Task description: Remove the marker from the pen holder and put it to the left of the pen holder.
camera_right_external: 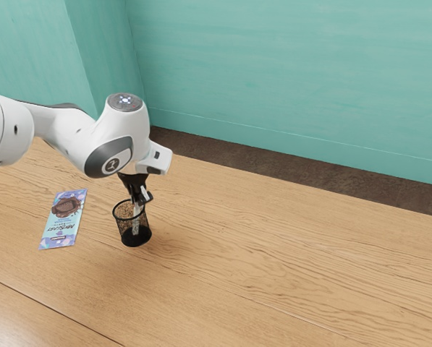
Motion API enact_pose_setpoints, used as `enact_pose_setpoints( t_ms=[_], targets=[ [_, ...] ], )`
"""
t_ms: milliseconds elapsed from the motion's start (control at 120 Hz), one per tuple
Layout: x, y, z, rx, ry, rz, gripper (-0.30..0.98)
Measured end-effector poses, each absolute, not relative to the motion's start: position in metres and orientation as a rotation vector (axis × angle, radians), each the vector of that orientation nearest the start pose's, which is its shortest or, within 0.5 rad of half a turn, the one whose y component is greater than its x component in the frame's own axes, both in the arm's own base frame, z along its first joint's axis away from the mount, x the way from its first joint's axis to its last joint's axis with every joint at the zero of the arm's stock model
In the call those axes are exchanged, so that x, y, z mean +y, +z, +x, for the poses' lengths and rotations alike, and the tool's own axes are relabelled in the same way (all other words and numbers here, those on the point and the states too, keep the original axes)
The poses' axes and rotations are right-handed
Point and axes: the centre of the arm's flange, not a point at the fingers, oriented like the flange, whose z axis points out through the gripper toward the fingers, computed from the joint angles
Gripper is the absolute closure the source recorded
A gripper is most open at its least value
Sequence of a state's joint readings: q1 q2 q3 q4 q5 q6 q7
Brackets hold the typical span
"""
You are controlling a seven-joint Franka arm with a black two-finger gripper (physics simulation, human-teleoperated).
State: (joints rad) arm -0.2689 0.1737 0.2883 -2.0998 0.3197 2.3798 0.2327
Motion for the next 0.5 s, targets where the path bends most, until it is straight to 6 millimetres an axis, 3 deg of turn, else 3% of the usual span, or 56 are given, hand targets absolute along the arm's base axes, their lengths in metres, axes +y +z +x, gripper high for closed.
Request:
enact_pose_setpoints(
  t_ms=[133, 300, 375, 500],
  targets=[
    [0.012, 0.372, 0.58, 0.6, -0.146, -2.776, 0.76],
    [0.022, 0.427, 0.571, 0.463, -0.223, -2.847, 0.78],
    [0.028, 0.462, 0.574, 0.389, -0.249, -2.87, 0.78],
    [0.039, 0.505, 0.575, 0.286, -0.208, -2.896, 0.78]
  ],
)
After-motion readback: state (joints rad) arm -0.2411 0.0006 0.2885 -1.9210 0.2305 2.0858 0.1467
